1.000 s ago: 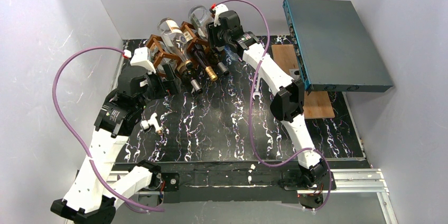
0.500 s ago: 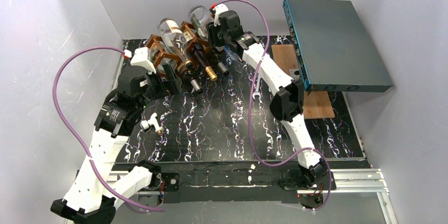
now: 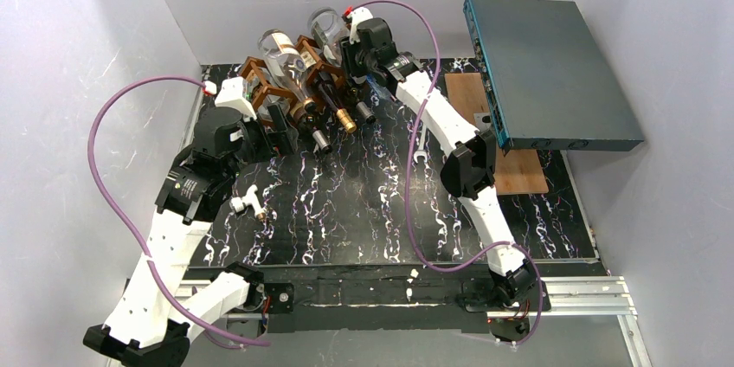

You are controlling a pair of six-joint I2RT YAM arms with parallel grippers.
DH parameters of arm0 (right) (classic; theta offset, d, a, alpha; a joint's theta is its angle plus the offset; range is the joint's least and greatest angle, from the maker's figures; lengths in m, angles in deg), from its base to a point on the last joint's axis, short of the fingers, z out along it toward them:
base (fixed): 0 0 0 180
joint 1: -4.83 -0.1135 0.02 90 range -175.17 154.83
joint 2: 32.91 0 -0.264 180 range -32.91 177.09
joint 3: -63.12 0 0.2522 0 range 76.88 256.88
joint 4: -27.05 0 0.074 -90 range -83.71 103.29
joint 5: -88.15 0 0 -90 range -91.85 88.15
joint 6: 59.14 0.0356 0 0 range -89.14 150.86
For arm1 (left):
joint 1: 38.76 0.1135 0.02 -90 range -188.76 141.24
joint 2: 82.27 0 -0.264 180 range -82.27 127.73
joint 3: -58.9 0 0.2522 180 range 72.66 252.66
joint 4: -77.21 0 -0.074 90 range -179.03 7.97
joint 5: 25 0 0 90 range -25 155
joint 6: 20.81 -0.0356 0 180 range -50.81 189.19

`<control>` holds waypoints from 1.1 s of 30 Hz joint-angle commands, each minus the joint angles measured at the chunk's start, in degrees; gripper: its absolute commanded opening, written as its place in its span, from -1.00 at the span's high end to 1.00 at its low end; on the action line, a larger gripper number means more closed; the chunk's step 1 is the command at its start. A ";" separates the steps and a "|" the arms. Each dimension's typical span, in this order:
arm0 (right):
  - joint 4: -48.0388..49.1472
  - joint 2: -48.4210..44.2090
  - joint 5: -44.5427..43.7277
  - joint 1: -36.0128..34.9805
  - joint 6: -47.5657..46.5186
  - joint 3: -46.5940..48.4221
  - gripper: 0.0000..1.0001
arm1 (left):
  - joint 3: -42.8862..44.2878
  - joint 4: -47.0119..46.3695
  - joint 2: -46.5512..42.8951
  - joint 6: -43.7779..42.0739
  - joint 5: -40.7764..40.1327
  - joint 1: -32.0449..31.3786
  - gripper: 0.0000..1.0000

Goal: Take the wine bottle off the wine rack
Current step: Pick up the wine bottle from the wine rack.

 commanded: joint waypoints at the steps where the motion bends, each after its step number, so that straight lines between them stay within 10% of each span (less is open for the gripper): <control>1: 1.60 -2.93 1.14 -0.16 -1.90 4.51 0.97 | 0.30 -0.32 -0.86 0.61 0.55 0.20 -0.99; 33: 4.89 -9.20 20.14 6.69 10.99 0.59 0.97 | -1.77 -3.40 -0.43 5.69 5.85 0.16 -0.99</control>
